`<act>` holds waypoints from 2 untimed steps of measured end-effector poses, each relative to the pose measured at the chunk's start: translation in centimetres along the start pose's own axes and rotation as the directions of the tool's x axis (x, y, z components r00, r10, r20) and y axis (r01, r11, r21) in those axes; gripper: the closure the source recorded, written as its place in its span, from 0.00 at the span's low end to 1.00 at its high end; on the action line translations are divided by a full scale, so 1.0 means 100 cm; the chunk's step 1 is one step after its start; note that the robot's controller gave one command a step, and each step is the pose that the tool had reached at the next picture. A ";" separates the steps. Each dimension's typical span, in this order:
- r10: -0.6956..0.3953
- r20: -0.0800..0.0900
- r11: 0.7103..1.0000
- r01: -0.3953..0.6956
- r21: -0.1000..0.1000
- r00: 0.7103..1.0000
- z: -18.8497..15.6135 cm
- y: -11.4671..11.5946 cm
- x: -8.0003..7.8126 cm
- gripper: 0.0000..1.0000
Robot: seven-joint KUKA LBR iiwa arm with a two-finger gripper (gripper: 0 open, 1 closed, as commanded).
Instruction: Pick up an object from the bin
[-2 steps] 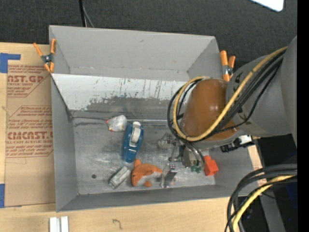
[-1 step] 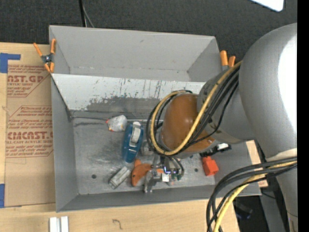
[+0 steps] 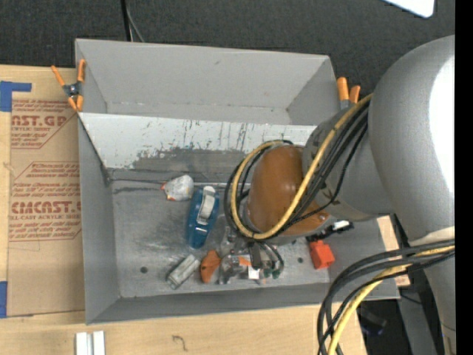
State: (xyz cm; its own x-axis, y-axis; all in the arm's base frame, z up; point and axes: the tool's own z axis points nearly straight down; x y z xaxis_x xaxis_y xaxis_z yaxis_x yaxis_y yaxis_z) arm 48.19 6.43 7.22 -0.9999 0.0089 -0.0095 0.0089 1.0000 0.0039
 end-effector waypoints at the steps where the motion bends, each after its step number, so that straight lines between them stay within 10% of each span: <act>1: -0.005 -0.001 1.000 0.005 0.000 1.000 0.000 -0.001 0.000 1.00; 2: -0.005 -0.008 1.000 0.005 0.002 1.000 -0.004 -0.002 0.002 1.00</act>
Offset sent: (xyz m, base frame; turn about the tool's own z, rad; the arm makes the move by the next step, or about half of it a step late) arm 0.0000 -0.0001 0.0380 0.0000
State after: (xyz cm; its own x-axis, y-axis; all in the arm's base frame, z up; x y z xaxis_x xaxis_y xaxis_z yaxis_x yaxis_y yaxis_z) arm 48.01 6.24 7.62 -1.0000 0.0041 -0.0013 0.0041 1.0000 0.0018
